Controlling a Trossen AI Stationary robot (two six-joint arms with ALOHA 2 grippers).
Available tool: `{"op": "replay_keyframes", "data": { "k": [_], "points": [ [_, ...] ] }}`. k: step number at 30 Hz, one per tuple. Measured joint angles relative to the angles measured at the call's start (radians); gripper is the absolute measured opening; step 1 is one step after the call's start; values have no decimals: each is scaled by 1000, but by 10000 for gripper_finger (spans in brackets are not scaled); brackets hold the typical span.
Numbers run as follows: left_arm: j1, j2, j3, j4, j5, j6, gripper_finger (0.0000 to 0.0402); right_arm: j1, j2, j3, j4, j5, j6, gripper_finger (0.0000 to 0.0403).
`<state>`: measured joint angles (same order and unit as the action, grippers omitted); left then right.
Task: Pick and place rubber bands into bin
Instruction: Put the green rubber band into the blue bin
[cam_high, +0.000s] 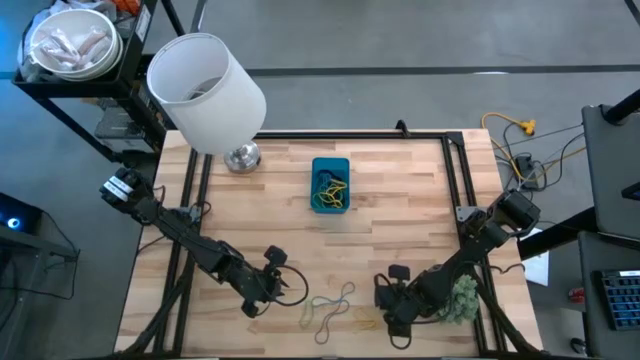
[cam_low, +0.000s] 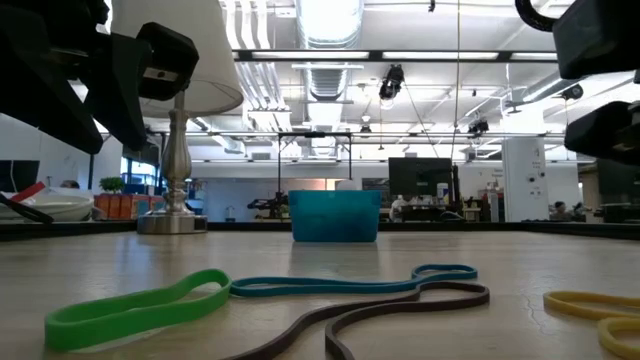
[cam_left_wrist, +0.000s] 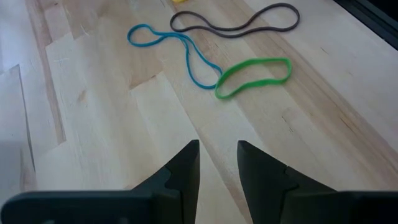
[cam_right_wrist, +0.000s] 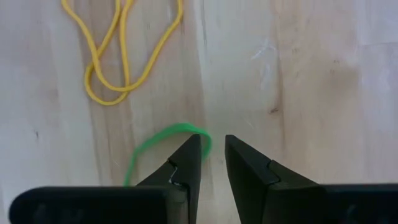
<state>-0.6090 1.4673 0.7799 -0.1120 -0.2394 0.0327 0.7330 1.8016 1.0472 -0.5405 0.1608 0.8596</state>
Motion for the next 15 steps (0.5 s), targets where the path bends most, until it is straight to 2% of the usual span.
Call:
{"op": "replay_keyframes", "data": {
  "k": [15],
  "points": [
    [0, 0, -2, 0, 0, 0, 92, 3, 0, -49, 92, -4, 18, 68]
  ]
}}
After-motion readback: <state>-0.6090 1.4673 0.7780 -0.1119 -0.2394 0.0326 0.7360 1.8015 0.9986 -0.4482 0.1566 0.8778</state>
